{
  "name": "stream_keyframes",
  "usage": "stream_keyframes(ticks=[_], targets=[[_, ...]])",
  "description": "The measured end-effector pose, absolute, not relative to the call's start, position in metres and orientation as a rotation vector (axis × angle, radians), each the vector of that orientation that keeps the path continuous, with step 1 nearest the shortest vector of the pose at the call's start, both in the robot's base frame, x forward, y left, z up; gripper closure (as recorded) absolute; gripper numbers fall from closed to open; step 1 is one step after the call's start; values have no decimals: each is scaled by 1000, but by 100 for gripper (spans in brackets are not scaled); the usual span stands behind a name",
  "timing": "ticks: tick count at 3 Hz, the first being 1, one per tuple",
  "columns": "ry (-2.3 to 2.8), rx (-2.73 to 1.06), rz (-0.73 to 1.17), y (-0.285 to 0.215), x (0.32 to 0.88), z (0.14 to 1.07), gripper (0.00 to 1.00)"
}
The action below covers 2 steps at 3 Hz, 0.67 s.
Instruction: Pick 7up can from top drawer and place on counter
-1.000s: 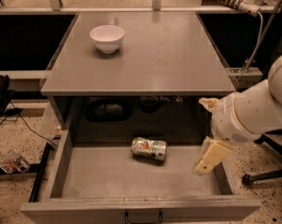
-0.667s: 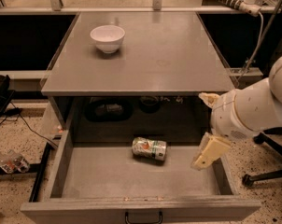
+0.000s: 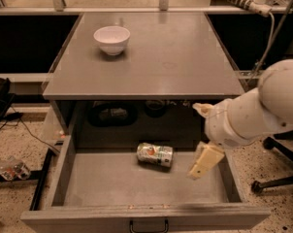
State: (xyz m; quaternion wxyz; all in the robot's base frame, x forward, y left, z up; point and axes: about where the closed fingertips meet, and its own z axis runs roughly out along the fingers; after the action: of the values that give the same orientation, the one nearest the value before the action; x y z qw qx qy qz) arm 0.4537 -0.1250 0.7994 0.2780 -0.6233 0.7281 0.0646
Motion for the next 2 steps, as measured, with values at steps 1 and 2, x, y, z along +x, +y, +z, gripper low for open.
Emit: stream_keyframes(ticks=[1, 2], targets=[[1930, -1678, 291, -98, 469, 757, 0], [1902, -1668, 355, -76, 482, 727, 0]])
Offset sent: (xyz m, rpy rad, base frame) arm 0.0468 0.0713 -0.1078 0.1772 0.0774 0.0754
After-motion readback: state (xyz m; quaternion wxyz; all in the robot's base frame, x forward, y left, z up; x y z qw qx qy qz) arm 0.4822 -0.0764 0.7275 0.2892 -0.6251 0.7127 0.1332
